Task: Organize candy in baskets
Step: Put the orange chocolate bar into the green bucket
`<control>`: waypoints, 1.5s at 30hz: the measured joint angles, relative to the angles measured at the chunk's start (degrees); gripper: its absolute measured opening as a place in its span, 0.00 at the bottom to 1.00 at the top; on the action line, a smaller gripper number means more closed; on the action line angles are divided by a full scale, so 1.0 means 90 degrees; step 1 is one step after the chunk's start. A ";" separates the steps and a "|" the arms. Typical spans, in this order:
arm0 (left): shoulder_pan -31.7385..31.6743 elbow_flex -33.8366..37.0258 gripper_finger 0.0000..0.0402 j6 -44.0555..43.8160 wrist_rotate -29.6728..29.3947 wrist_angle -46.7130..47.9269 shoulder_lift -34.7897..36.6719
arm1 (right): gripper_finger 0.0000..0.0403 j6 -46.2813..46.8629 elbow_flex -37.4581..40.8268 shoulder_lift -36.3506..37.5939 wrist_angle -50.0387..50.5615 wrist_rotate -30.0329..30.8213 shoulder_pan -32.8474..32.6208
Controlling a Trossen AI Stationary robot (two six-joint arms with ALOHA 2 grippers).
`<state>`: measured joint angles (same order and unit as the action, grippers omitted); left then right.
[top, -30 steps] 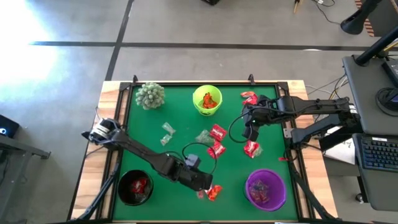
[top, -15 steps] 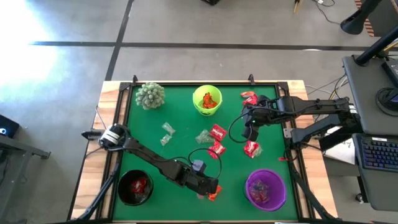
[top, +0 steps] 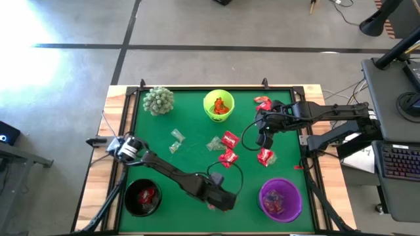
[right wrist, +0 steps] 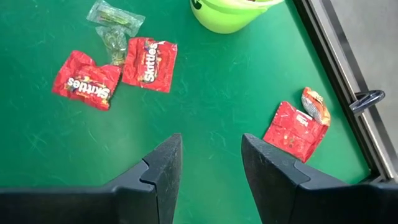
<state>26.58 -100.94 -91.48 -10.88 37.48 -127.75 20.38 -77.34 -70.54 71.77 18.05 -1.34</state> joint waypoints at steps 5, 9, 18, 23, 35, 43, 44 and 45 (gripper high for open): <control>-0.0023 -0.0232 0.35 0.0036 0.0123 0.0429 -0.0197 | 0.39 -0.0005 0.0000 0.0000 0.0006 -0.0001 0.0000; -0.0041 -0.0238 0.35 0.0003 0.0143 0.0453 -0.0221 | 0.40 -0.0005 0.0000 0.0000 0.0027 -0.0001 0.0000; -0.0125 0.0081 0.19 0.0373 0.0359 0.0362 -0.0195 | 0.39 0.0012 0.0000 0.0000 0.0027 -0.0002 0.0000; -0.0131 0.0114 0.08 0.0555 0.0419 0.0385 -0.0194 | 0.38 0.0018 0.0000 0.0000 0.0021 -0.0001 0.0000; -0.0149 0.0147 0.00 0.1224 0.0448 0.0357 -0.0140 | 0.37 0.0020 0.0000 -0.0002 -0.0004 -0.0003 0.0000; -0.0123 0.0158 0.00 0.1608 0.0430 0.0320 0.0293 | 0.37 0.0020 0.0000 -0.0002 -0.0007 -0.0002 0.0000; -0.0123 0.0158 0.00 0.1613 0.0406 0.0331 0.0330 | 0.37 0.0020 0.0000 -0.0002 -0.0010 -0.0001 0.0000; -0.0125 0.0158 0.00 0.1617 0.0368 0.0339 0.0333 | 0.37 0.0020 0.0000 -0.0002 -0.0008 -0.0001 0.0000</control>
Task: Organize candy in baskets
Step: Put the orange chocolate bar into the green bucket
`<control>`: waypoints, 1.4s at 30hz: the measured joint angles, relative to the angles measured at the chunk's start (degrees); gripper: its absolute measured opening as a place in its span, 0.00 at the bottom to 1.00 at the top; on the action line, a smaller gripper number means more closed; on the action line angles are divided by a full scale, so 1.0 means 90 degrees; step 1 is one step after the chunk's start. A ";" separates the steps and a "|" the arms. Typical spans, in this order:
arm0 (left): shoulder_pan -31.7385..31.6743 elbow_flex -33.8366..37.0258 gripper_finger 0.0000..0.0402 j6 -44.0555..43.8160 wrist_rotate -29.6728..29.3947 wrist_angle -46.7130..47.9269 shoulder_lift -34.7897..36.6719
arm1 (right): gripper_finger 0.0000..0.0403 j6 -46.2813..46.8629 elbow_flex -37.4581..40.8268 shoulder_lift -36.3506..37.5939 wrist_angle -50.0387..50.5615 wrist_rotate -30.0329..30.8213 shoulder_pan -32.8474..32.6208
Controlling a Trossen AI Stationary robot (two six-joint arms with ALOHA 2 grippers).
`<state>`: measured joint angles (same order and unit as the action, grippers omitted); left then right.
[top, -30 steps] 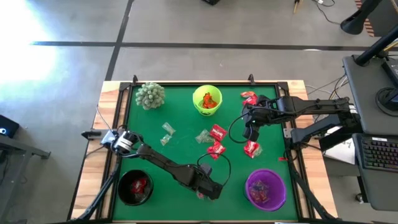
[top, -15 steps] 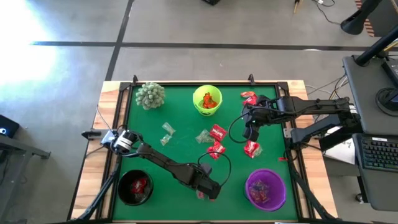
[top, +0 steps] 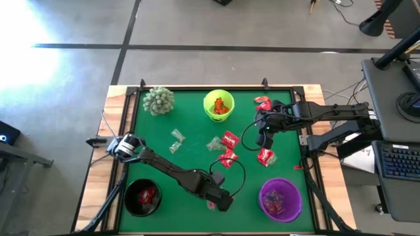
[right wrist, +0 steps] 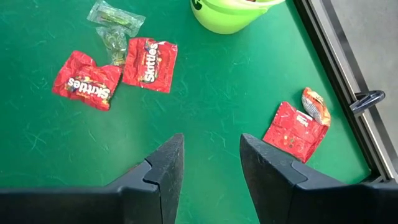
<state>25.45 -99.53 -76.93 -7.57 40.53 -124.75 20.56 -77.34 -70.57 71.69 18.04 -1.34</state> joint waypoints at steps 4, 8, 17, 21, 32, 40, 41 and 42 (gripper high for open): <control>-0.0002 0.0002 0.00 0.0060 -0.0133 0.0004 0.0069 | 0.37 0.0000 0.0000 0.0000 -0.0004 0.0000 0.0000; -0.0010 0.0000 0.00 0.0164 -0.0354 0.0098 0.0198 | 0.37 0.0134 0.0000 0.0000 -0.0004 -0.0002 0.0000; -0.0445 -0.0010 0.00 0.0709 -0.0950 0.0849 0.0724 | 0.37 0.0248 0.0000 0.0000 0.0002 -0.0003 0.0000; -0.0769 -0.0010 0.00 0.0982 -0.1106 0.1063 0.1035 | 0.36 0.0248 0.0000 0.0000 0.0003 -0.0005 0.0000; -0.1941 -0.0015 0.00 0.2555 -0.1349 0.1395 0.1733 | 0.35 0.0248 0.0000 0.0000 -0.0002 0.0000 0.0000; -0.2982 -0.0017 0.00 0.3889 -0.1360 0.1559 0.2008 | 0.36 0.0412 0.0000 0.0000 -0.0040 0.0004 0.0000; -0.3132 -0.0017 0.00 0.4063 -0.1300 0.1559 0.2008 | 0.36 0.0475 0.0000 -0.0002 -0.0050 0.0004 0.0000; -0.3268 -0.0017 0.00 0.4249 -0.1246 0.1543 0.2008 | 0.36 0.0572 0.0000 -0.0002 -0.0048 0.0002 0.0000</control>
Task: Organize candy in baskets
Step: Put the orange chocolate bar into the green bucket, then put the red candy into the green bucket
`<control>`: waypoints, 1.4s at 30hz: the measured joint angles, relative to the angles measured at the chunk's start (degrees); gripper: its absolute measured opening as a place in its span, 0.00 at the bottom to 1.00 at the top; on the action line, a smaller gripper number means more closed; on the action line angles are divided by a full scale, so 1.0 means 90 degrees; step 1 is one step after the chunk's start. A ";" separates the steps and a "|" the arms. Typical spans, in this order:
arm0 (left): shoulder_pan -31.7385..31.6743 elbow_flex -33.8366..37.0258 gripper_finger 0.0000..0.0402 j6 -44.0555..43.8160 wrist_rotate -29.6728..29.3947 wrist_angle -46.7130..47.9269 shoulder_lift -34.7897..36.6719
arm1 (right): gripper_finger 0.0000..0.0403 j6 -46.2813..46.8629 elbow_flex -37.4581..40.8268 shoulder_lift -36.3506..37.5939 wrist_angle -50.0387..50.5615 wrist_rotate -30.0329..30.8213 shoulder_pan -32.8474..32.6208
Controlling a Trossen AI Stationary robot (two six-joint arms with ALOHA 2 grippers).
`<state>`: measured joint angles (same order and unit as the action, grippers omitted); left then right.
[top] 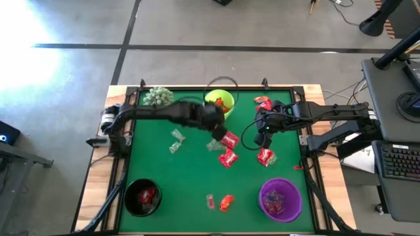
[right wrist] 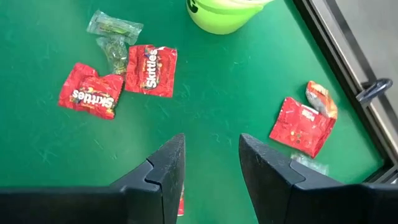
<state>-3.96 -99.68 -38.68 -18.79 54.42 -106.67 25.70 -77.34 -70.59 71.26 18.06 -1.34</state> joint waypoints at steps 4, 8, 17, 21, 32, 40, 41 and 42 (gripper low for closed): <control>-0.0563 0.0000 0.00 0.0771 0.0031 -0.0233 0.0005 | 0.35 0.0157 0.0000 -0.0002 -0.0004 0.0002 0.0000; -0.1185 0.0000 0.00 0.1352 0.0457 -0.0574 0.0005 | 0.36 0.0492 0.0000 -0.0002 -0.0016 0.0002 0.0000; -0.2058 0.0000 0.00 0.2421 0.0897 -0.0778 -0.0008 | 0.34 0.1148 0.0000 -0.0002 -0.0022 0.0006 0.0000; -0.2295 0.0000 0.04 0.2783 0.1415 -0.0882 -0.0010 | 0.35 0.1155 0.0000 -0.0002 -0.0023 0.0007 0.0000; -0.2371 0.0000 0.23 0.3852 0.2013 -0.0763 -0.0004 | 0.36 0.1261 0.0141 -0.0008 -0.0608 0.0005 0.0000; -0.2354 0.0000 0.26 0.4405 0.3220 -0.0249 0.0334 | 0.33 0.1038 0.0270 -0.0414 -0.1403 0.0005 0.0029; -0.2355 0.0000 0.26 0.4481 0.3261 -0.0168 0.0412 | 0.32 0.1033 0.0270 -0.0499 -0.1509 0.0005 0.0029; -0.2356 0.0000 0.26 0.4549 0.3308 -0.0112 0.0496 | 0.31 0.1031 0.0270 -0.0608 -0.1588 0.0026 0.0029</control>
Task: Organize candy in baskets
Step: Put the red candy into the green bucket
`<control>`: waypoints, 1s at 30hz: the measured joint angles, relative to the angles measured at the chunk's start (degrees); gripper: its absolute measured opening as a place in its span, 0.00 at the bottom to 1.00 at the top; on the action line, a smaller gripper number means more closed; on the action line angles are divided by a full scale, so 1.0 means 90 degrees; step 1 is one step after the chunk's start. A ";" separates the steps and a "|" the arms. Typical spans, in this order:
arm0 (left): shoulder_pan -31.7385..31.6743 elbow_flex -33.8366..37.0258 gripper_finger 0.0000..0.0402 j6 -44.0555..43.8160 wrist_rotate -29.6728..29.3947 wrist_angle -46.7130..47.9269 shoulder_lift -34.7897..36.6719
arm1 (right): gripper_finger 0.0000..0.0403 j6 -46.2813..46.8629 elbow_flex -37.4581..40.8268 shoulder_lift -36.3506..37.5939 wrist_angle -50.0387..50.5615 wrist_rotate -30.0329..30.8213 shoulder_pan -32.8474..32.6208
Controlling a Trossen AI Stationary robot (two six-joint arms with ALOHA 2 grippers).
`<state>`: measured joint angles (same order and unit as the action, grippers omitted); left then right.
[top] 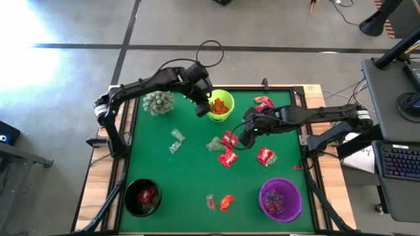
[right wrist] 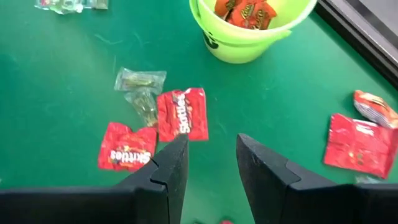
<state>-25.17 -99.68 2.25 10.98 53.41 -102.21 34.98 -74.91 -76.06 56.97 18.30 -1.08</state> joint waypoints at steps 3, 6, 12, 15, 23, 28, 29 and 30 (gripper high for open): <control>0.0000 0.0000 0.26 0.0154 0.0019 0.0162 0.0327 | 0.29 0.0039 -0.0004 -0.0338 -0.0133 0.0219 0.0000; 0.0000 0.0000 0.26 0.0260 0.0023 0.0298 0.0672 | 0.29 0.0160 -0.0051 -0.0732 -0.0150 0.0328 0.0033; 0.0000 0.0000 0.26 0.0504 0.0021 0.0735 0.1284 | 0.38 0.0165 -0.0326 -0.1532 -0.0220 -0.0249 0.0172; 0.0000 0.0000 0.26 0.0555 0.0018 0.0944 0.1501 | 0.43 -0.0043 -0.0534 -0.1865 -0.0214 -0.0347 0.0211; 0.0000 0.0000 0.26 0.0554 0.0012 0.1566 0.1963 | 0.47 -0.0613 -0.0879 -0.2460 -0.0241 -0.1267 0.0684; 0.0000 0.0000 0.26 0.0541 0.0012 0.1655 0.2188 | 0.47 -0.0796 -0.0865 -0.2755 -0.0347 -0.2079 0.1126; 0.0000 0.0000 0.26 0.0538 0.0012 0.1667 0.2212 | 0.47 -0.0871 -0.0858 -0.2828 -0.0343 -0.2165 0.1180; 0.0000 0.0000 0.26 0.0535 0.0012 0.1668 0.2236 | 0.47 -0.0972 -0.0855 -0.2898 -0.0348 -0.2303 0.1229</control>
<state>-25.17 -99.68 7.07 11.09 68.42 -82.09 26.24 -82.61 -102.14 53.84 -2.43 9.98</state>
